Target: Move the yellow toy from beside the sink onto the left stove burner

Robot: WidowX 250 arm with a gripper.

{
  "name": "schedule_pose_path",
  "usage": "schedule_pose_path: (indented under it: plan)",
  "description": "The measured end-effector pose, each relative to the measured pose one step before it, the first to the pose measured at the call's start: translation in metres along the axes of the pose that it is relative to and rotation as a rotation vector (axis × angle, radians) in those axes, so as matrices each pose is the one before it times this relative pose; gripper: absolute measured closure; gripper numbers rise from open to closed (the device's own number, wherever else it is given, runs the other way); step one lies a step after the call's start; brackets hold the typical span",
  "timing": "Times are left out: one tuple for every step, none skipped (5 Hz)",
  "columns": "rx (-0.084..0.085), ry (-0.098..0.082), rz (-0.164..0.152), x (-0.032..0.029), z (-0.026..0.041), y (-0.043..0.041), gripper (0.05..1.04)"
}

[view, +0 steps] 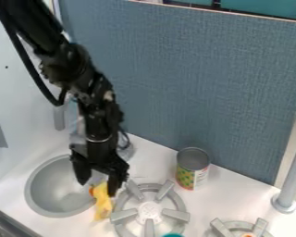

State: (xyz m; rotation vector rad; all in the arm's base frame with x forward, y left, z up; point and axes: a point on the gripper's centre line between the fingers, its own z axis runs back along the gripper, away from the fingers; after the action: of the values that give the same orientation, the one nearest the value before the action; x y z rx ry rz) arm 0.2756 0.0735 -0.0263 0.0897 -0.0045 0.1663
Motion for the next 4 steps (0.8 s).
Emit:
schedule_pose_path:
  plan:
    - [0.0364, 0.0075, 0.0079, 0.00851, -0.01707, 0.01101, 0.081]
    - [0.0028, 0.0101, 0.0107, 0.00689, -0.01611, 0.00358, 0.081]
    - [-0.0175, 0.0127, 0.0205, 0.00110, -0.01846, 0.00116, 0.081]
    - [-0.0167, 0.0048, 0.0204, 0.00633, -0.01207, -0.00357, 0.081]
